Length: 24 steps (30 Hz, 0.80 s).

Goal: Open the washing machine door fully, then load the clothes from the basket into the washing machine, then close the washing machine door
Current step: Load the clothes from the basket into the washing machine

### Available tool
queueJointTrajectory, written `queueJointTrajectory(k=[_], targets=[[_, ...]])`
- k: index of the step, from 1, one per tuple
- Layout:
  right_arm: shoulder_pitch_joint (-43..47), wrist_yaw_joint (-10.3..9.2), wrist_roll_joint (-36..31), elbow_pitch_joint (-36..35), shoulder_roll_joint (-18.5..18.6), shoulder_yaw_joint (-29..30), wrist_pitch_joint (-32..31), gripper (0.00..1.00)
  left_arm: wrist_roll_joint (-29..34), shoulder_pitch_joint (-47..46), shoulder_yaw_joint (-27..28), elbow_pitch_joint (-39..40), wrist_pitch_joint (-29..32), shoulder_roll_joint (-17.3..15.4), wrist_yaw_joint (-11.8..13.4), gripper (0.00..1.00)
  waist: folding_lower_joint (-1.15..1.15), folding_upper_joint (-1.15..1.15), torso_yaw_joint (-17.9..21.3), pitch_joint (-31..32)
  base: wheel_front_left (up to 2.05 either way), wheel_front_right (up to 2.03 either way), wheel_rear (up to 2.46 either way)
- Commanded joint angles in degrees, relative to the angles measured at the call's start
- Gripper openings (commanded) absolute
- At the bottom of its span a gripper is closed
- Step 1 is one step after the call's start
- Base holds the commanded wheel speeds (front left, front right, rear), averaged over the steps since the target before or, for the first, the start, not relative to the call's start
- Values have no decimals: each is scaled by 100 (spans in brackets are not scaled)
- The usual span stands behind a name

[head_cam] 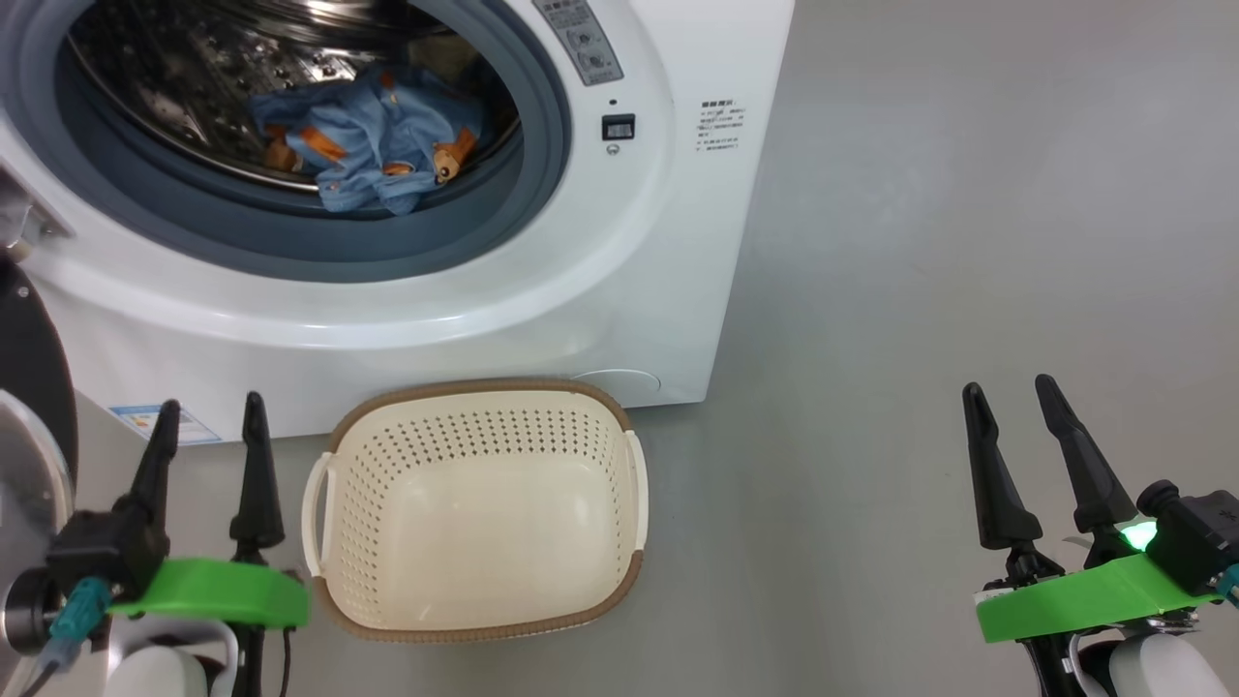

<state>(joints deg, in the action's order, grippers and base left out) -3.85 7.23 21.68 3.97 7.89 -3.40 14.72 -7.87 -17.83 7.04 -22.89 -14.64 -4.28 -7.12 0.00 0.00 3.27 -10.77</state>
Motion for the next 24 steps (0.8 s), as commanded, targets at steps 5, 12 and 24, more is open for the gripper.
queueJointTrajectory(k=[5,12,24], targets=[[99,25,-4,-149,105,-82,28,100,59,353,227,444,-36,-66,-22,100,0,0,-51,91,0,0,0],[165,25,1,-142,95,-52,28,100,55,721,270,675,-36,-13,-28,100,0,0,-56,190,0,0,0],[218,25,-5,-171,100,-40,28,100,23,840,265,776,-36,41,-33,100,0,0,-54,239,0,0,0]])
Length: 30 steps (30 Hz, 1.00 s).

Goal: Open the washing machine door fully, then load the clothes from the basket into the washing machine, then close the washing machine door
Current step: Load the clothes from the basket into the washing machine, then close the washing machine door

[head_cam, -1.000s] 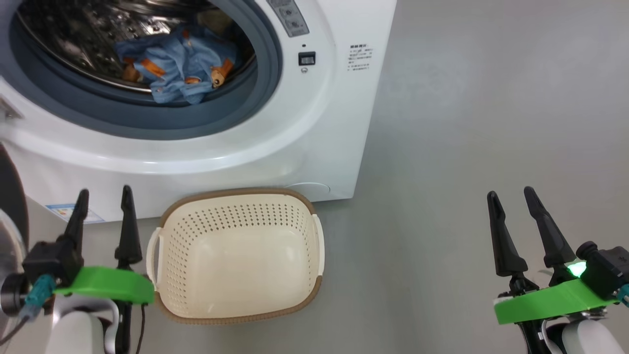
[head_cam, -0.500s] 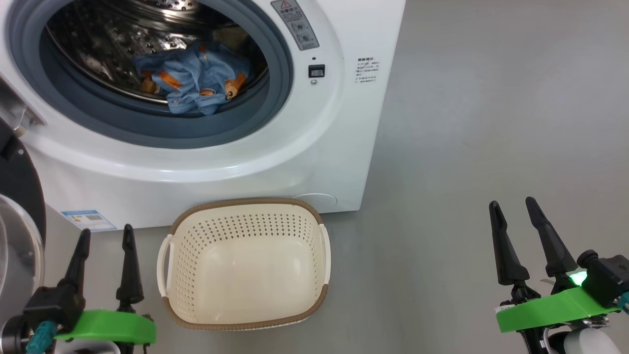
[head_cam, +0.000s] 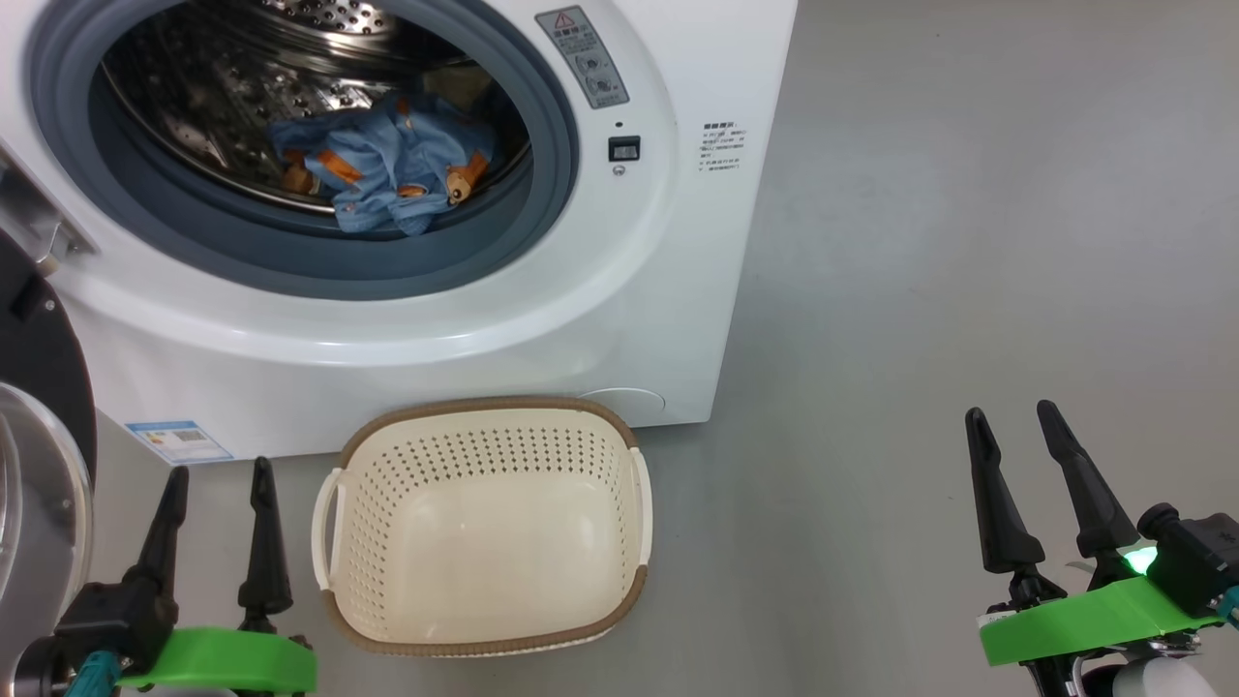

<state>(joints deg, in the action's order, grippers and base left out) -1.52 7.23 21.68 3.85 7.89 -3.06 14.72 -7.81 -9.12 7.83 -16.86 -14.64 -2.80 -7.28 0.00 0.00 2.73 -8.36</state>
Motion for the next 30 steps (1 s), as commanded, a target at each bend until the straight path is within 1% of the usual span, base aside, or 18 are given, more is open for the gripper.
queueJointTrajectory(k=[1,9,22,30], targets=[[-18,25,-8,-162,102,-73,28,100,17,-31,185,175,-36,-105,-18,100,0,0,0,-7,0,0,0],[-10,25,-18,-172,117,-56,28,100,-2,-37,210,180,-36,-90,-19,100,0,0,-29,-4,-26,26,0],[-11,25,-16,-183,124,-54,28,100,-76,11,143,297,-36,-91,-20,100,0,0,-66,-38,-120,120,0],[-11,25,-18,-183,115,-33,28,100,-170,40,56,351,-36,-152,-20,100,0,0,-91,-53,-41,41,0]])
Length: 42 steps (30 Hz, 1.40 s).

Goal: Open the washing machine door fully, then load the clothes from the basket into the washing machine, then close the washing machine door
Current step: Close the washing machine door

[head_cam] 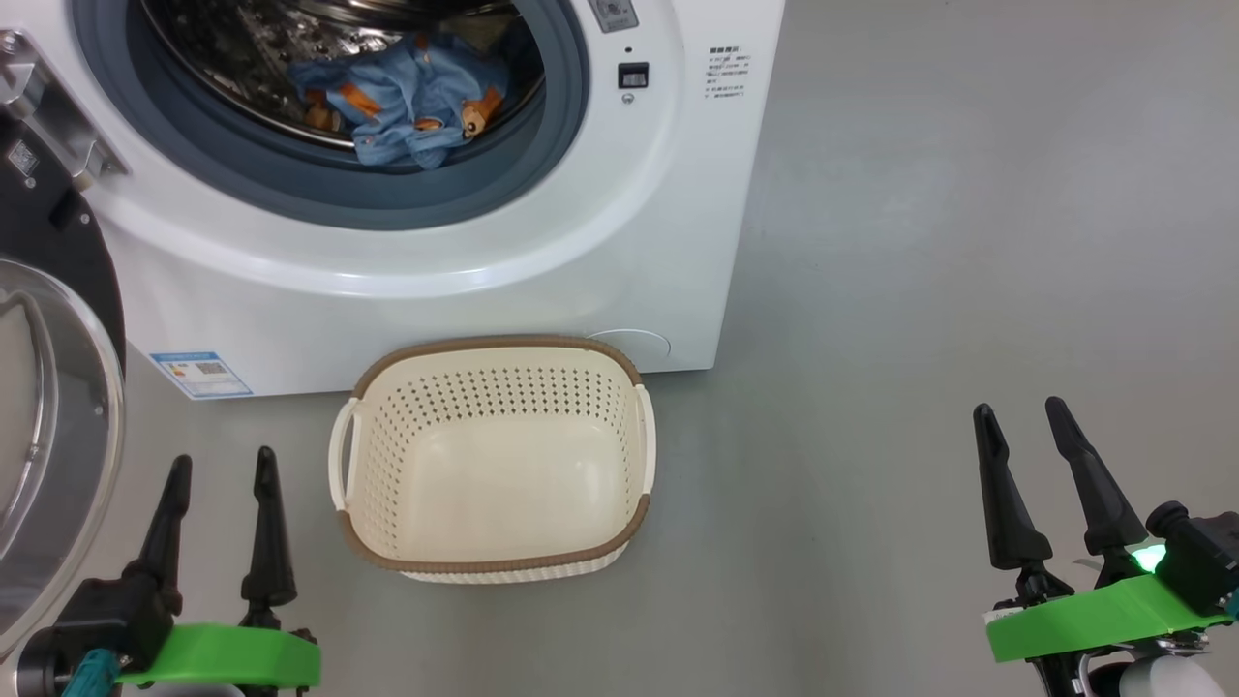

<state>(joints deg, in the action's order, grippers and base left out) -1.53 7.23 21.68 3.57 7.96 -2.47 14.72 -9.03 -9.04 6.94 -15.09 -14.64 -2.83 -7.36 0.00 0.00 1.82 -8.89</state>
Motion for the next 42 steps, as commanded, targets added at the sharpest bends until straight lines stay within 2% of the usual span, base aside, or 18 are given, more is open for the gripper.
queueJointTrajectory(k=[1,10,22,32,42], targets=[[-10,25,-20,-155,108,-90,28,100,-54,32,137,177,-36,-149,-13,100,0,0,-8,0,0,0,0],[-62,25,-45,-177,190,-201,28,100,-101,96,152,307,-36,-100,-13,100,0,0,-317,-7,0,0,0],[-190,25,-48,-180,427,-619,28,100,-233,345,221,503,-36,-15,15,100,0,0,-1251,41,0,0,0],[-221,25,1,-112,568,-991,28,100,-513,638,126,580,-36,-6,206,100,0,0,-2053,222,0,0,0],[-163,25,56,-57,613,-1155,28,100,-618,869,80,650,-36,-6,318,100,0,0,-2612,407,0,0,0]])
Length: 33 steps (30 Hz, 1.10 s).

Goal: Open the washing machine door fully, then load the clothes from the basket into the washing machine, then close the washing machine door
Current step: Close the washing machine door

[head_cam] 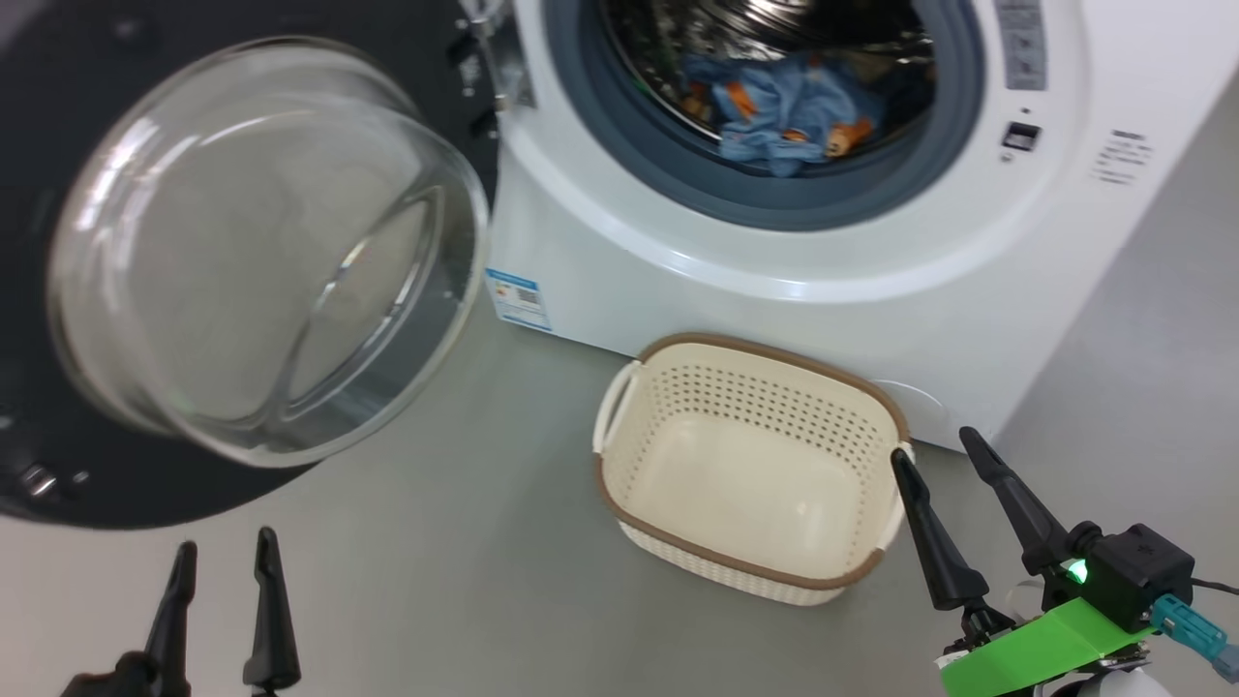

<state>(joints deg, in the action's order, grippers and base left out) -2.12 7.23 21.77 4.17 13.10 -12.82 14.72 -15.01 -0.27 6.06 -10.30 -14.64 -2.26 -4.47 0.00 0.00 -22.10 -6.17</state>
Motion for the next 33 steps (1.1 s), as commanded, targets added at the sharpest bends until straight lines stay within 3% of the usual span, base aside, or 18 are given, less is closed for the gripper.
queueJointTrajectory(k=[1,8,19,20,21,22,24,27,30,33], targets=[[-93,25,51,-114,96,-136,28,100,-22,17,163,176,-36,-63,40,100,0,0,-267,154,0,0,0],[-41,25,58,-103,78,-171,28,100,-65,136,120,233,-36,-62,96,100,0,0,-483,222,0,0,0],[-26,25,72,-103,73,-221,28,100,-157,134,155,393,-36,-62,129,100,0,0,-515,193,0,0,0],[-21,25,75,-104,73,-211,28,100,-166,119,170,433,-36,-62,107,90,0,0,-516,183,0,0,0],[-18,25,76,-107,75,-200,28,100,-164,97,196,489,-36,-62,74,49,0,0,-516,170,0,0,0],[-16,25,76,-111,77,-192,28,100,-164,65,250,562,-36,-62,35,36,0,0,-514,157,0,0,0],[-9,25,74,-117,83,-182,28,100,-264,-21,446,737,-36,-62,-35,0,0,0,-513,135,0,0,0],[6,25,67,-128,83,-159,28,100,-445,-221,805,1055,-36,-89,-165,0,0,0,-520,99,0,0,0],[18,25,52,-131,67,-136,28,100,-986,-645,1194,1354,-36,-353,-276,0,0,0,-541,48,0,0,0],[-5,25,45,-132,58,-139,28,100,-1644,-1021,1344,1306,-36,-884,-296,0,0,0,-535,-9,0,0,0]])
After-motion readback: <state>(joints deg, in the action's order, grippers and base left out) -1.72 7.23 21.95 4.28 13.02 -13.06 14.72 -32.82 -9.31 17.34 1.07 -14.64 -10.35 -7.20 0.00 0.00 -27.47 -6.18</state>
